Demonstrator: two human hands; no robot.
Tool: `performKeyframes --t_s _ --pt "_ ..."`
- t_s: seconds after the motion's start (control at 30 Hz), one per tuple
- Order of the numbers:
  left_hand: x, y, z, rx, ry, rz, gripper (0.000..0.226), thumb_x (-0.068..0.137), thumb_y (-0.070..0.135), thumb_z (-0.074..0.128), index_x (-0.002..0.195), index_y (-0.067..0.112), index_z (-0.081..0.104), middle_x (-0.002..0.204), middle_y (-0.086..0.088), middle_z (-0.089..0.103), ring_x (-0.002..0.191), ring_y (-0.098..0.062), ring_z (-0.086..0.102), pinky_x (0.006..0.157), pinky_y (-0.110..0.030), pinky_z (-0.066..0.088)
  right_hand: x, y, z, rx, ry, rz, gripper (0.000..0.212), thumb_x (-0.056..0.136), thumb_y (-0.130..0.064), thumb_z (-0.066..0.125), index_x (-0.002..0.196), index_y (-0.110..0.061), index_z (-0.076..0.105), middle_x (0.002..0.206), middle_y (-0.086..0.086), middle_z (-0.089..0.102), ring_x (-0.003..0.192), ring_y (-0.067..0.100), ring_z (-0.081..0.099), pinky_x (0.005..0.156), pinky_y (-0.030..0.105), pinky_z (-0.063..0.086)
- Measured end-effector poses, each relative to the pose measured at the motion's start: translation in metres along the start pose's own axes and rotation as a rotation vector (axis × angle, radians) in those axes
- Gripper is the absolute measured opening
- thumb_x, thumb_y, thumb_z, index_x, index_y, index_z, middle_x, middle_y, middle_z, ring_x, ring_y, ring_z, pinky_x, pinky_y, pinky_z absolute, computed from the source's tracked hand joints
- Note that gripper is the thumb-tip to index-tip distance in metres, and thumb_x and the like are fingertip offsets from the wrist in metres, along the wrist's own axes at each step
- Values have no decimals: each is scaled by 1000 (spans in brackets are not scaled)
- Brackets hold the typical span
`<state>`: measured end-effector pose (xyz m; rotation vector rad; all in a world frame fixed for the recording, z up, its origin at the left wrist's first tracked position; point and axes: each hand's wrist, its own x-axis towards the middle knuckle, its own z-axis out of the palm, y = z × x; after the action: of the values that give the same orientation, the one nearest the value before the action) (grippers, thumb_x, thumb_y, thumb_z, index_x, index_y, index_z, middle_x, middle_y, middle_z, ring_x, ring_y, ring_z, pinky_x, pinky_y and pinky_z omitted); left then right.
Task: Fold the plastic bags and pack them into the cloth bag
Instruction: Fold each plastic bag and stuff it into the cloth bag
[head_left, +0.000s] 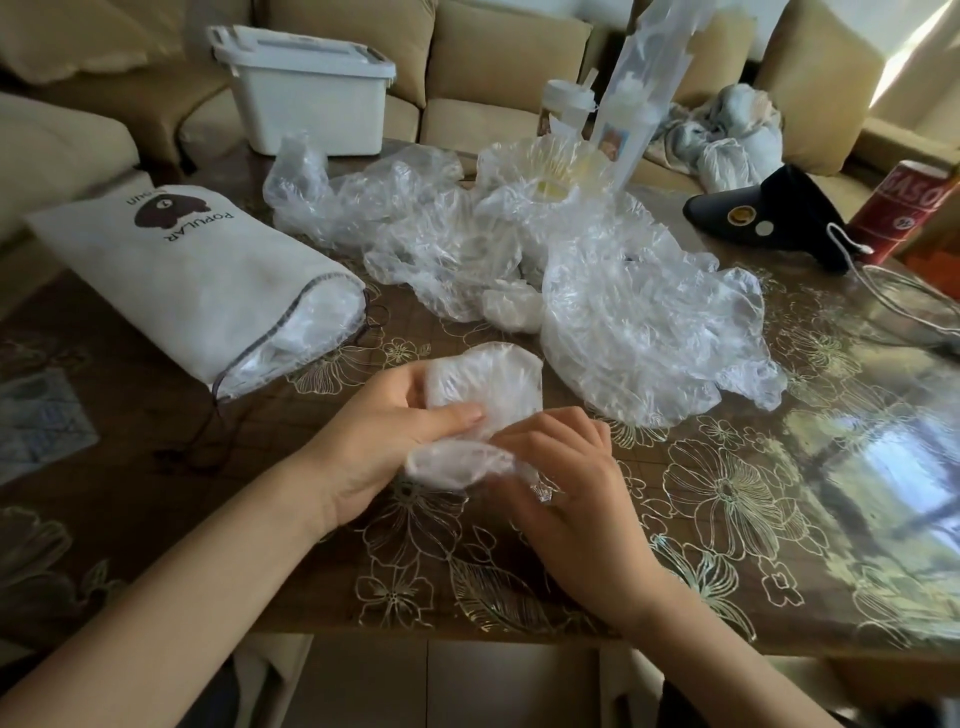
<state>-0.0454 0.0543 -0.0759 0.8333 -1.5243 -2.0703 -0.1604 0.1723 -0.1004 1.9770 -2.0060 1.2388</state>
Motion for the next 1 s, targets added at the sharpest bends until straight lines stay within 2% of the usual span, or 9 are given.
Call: performKeyframes --t_s 0.13,0.27,0.4,0.5,0.57,0.67,0.77,0.87,1.0 --pt "-2 -2 -1 59 -130 11 44 65 18 71 107 11 61 102 -8 68 90 -17 65 74 -24 54 6 1 -3 146 -84 267 44 83 -52 47 64 -13 53 73 -7 51 74 4 43 71 29 31" --pt "-5 0 -8 -24 -385 -78 75 69 43 78 129 6 50 124 -21 59 116 -38 56 99 -47 46 6 2 -3 169 -90 337 41 77 -52 49 57 -16 44 64 -8 47 68 8 41 67 29 29" --pt "-8 -2 -4 93 -332 -29 66 67 17 82 125 10 51 117 -10 66 109 -21 63 86 -30 54 5 2 -2 139 -54 318 37 80 -41 56 56 -16 43 58 -3 45 64 10 38 61 29 28" --pt "-7 -3 -1 89 -194 3 36 81 1 63 116 9 57 111 -12 68 97 -15 66 76 -20 55 2 -1 0 64 88 289 21 78 -43 59 84 -23 57 82 -12 53 79 5 47 72 24 38" --pt "-6 0 -3 38 -164 -13 32 82 0 57 113 9 60 108 -11 68 92 -17 66 73 -22 55 3 -3 -2 125 207 370 46 73 -40 70 111 -28 46 105 -8 47 94 6 49 83 17 41" --pt "-8 3 -5 -6 -202 -38 35 76 4 60 110 11 62 99 -8 70 87 -16 67 71 -24 56 11 -1 -12 521 71 649 69 67 -26 83 123 -25 43 118 -3 51 100 9 58 86 23 51" --pt "-8 2 -4 -4 -206 -39 34 70 5 61 103 12 64 86 -1 70 75 -9 66 59 -19 54 17 6 -18 925 -90 770 51 69 -10 79 114 -8 56 108 14 68 96 30 67 82 42 56" --pt "-9 2 -4 -49 -179 -24 32 71 1 59 102 7 65 85 -5 69 69 -11 67 53 -19 53 20 4 -16 1059 -107 748 20 77 9 62 88 -9 65 94 8 71 85 25 65 72 29 54" --pt "-12 3 -3 -131 -139 44 25 68 -2 57 92 2 65 92 -9 73 74 -19 70 57 -28 59 29 -1 -11 1279 -111 826 43 77 20 46 58 -13 66 106 15 66 100 25 65 78 29 55"
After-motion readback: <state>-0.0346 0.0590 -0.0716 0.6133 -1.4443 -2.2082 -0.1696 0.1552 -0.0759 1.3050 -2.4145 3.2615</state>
